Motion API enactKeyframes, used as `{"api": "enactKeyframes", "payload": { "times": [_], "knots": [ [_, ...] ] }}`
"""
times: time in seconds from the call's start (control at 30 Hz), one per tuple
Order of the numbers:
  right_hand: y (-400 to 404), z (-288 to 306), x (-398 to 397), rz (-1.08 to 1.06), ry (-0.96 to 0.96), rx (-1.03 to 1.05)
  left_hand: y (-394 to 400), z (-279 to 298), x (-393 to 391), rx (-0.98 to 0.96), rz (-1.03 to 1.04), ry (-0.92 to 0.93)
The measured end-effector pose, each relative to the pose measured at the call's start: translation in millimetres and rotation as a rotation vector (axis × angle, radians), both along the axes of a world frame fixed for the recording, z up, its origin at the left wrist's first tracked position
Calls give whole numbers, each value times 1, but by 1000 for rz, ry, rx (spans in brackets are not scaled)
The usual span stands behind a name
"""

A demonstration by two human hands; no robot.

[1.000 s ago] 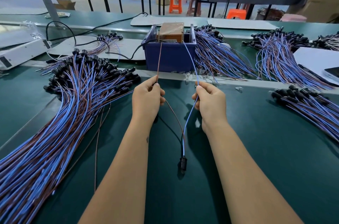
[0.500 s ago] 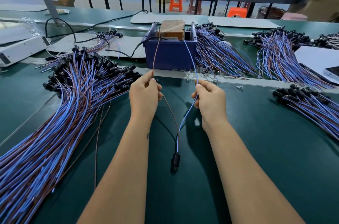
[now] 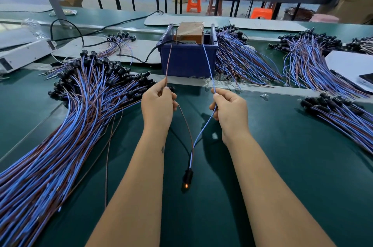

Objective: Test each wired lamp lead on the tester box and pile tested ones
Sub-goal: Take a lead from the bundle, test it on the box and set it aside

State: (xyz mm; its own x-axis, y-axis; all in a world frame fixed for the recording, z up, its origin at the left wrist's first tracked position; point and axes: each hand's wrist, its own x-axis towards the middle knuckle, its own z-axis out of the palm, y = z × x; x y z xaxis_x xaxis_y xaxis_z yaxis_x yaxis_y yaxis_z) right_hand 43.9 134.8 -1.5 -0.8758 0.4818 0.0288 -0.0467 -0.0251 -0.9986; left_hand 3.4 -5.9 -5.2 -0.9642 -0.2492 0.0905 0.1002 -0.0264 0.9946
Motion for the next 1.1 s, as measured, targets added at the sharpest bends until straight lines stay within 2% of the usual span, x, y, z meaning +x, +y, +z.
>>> {"api": "enactKeyframes", "payload": {
  "times": [0.8,1.1],
  "knots": [
    [-3,-1,1,19,-24,57,6,-1,-2,2,-50,6],
    [-5,-3,2,-25,40,81,7,2,1,36,-60,-10]
  ]
}}
